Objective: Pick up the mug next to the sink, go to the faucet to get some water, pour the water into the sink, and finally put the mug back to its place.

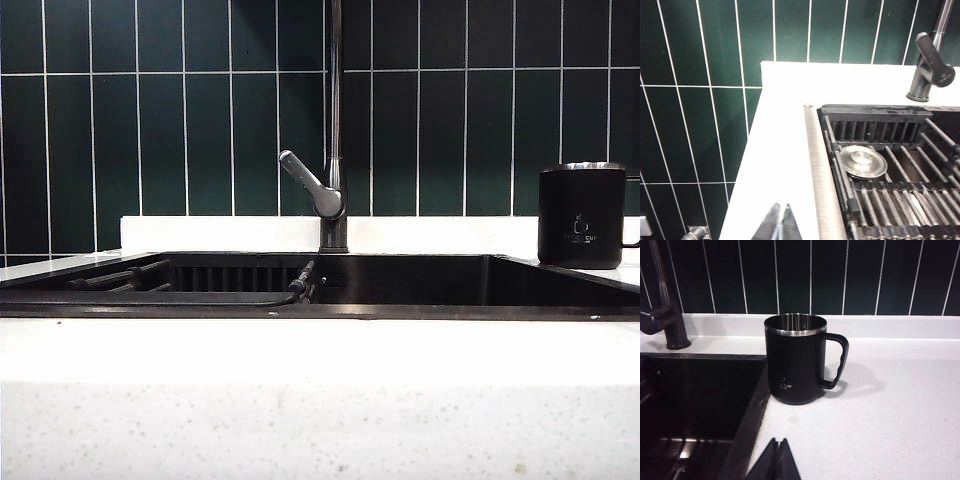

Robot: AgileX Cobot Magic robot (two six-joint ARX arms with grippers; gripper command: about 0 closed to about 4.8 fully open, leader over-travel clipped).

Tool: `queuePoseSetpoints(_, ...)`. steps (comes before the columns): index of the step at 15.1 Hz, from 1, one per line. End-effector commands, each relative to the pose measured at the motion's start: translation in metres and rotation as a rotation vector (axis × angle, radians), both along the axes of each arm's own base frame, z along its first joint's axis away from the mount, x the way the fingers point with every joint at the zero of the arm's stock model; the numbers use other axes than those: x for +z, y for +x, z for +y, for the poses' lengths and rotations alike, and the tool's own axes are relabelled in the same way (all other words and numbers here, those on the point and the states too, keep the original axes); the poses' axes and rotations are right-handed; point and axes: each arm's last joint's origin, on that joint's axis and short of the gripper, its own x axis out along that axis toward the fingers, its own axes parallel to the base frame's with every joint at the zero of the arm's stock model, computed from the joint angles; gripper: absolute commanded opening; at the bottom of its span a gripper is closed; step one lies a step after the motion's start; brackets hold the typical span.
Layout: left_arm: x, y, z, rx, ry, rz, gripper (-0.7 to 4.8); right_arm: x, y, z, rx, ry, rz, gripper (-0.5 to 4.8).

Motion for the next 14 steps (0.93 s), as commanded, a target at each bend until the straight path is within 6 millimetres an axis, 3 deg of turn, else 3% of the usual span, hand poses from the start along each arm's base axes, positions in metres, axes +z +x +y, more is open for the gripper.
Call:
queuePoseSetpoints(1,0.0021,-0.0002,-0.0001,-0.001,0.000,-0.015,-0.05,-0.0006,0.0001,0.0000,0.001,0.004,-0.008,-0.01)
queuePoseSetpoints(14,0.0093,-0.0010,-0.0007,-0.030,-0.075,-0.083,-0.05,0.0050,-0.0006,0.0020,0.077,0.083,-0.057,-0.01)
